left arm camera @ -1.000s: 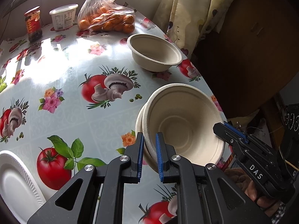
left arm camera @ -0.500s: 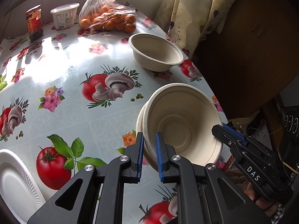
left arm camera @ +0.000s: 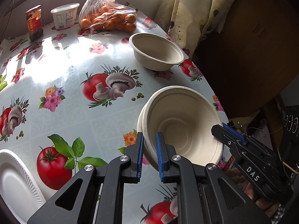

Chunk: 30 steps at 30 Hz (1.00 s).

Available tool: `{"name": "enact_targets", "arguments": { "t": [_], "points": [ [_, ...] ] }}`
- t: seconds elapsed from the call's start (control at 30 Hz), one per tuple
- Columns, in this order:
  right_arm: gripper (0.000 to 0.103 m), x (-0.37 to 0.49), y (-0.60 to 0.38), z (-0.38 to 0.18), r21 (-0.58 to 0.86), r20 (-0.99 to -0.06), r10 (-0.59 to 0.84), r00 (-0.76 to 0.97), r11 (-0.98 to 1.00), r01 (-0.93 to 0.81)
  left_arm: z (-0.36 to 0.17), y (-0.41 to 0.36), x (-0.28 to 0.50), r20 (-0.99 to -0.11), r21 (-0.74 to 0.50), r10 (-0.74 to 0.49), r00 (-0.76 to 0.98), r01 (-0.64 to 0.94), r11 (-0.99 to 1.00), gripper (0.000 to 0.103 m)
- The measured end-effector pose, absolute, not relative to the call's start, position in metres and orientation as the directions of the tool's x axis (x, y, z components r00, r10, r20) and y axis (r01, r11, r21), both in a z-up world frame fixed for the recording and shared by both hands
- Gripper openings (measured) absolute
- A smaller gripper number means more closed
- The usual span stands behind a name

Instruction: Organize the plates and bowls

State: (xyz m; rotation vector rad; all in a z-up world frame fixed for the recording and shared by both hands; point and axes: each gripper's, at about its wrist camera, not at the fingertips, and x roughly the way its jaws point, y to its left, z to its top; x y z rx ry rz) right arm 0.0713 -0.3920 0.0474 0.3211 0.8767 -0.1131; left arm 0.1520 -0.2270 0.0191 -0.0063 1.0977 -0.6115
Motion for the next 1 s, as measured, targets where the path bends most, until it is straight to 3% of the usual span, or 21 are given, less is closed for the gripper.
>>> {"name": "enact_targets", "arguments": {
  "t": [0.27, 0.43, 1.0],
  "points": [
    [0.02, 0.0716, -0.3911, 0.0468, 0.231, -0.771, 0.034, 0.636, 0.946, 0.228, 0.0196, -0.2277, 0.1514, -0.826, -0.302, -0.471, 0.309, 0.463, 0.834, 0.015],
    [0.024, 0.0711, -0.3905, 0.0459, 0.23, -0.77, 0.033, 0.637, 0.946, 0.228, 0.0202, -0.2285, 0.1506, -0.822, -0.31, -0.481, 0.304, 0.469, 0.827, 0.022],
    [0.031, 0.0702, -0.3943, 0.0473, 0.234, -0.764, 0.026, 0.644, 0.942, 0.24, 0.0214, -0.2297, 0.1519, -0.825, -0.302, -0.478, 0.303, 0.478, 0.825, 0.024]
  ]
}}
